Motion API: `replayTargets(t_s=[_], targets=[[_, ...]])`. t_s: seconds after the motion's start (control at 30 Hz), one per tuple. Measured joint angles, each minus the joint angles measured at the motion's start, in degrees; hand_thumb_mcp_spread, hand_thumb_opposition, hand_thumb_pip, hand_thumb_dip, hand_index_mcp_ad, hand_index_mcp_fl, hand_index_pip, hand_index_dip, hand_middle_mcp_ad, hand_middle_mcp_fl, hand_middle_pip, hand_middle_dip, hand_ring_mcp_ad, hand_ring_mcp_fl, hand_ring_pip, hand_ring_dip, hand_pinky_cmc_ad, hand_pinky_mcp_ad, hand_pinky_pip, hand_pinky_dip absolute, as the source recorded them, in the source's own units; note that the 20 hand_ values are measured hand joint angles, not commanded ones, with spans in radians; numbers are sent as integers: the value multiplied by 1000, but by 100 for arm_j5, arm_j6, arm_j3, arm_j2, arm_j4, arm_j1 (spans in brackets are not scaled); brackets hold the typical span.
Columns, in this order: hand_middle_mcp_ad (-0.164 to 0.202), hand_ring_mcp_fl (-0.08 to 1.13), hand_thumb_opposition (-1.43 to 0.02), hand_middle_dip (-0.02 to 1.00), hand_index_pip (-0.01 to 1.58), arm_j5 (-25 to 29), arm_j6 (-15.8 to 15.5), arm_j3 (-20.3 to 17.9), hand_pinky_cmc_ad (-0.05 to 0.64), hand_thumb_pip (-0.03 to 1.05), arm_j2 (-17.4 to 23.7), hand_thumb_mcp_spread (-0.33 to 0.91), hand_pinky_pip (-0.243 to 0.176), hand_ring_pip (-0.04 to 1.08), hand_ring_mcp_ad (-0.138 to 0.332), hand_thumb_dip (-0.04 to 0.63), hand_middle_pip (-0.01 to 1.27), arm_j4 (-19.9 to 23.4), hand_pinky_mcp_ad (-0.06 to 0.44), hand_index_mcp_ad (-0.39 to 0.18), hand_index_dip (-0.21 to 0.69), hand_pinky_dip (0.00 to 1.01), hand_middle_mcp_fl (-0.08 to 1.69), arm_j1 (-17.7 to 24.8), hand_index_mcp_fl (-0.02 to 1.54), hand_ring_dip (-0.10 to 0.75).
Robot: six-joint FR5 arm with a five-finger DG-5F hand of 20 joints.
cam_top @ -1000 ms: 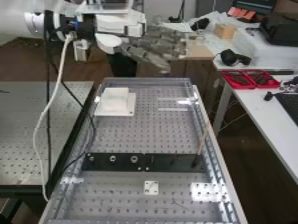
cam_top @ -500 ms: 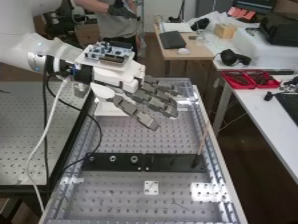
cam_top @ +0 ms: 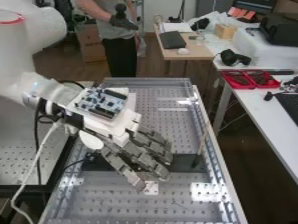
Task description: Grab the paper clip and place it in the clear container
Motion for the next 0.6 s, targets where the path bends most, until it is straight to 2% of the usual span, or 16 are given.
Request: replayTargets(t_s=[0.03, 0.13, 0.3, 0.37, 0.47, 0.6], targets=[[-31, 12, -754, 206, 621, -48, -23, 36, 372, 503, -81, 452, -12, 99, 145, 223, 120, 35, 314, -113, 105, 188, 175, -51, 222, 58], [-31, 14, -773, 202, 791, -174, -72, 142, 368, 504, -260, 449, -10, 101, 143, 234, 120, 86, 295, -129, 105, 188, 166, -160, 243, 58], [-31, 14, -785, 202, 953, -394, -126, 374, 367, 504, -534, 478, -10, 101, 143, 239, 120, 84, 293, -138, 105, 188, 164, -313, 265, 58], [-28, 12, -801, 202, 997, -497, -143, 502, 363, 504, -659, 483, -12, 101, 148, 239, 120, 50, 291, -138, 105, 188, 164, -374, 271, 58], [-31, 12, -801, 202, 1038, -656, -172, 663, 363, 504, -810, 485, -10, 101, 129, 241, 120, 24, 295, -138, 105, 188, 164, -447, 265, 58], [-30, 14, -801, 202, 1056, -923, -341, 829, 367, 504, -991, 480, -10, 101, 127, 253, 120, 48, 295, -154, 101, 188, 164, -524, 267, 58]])
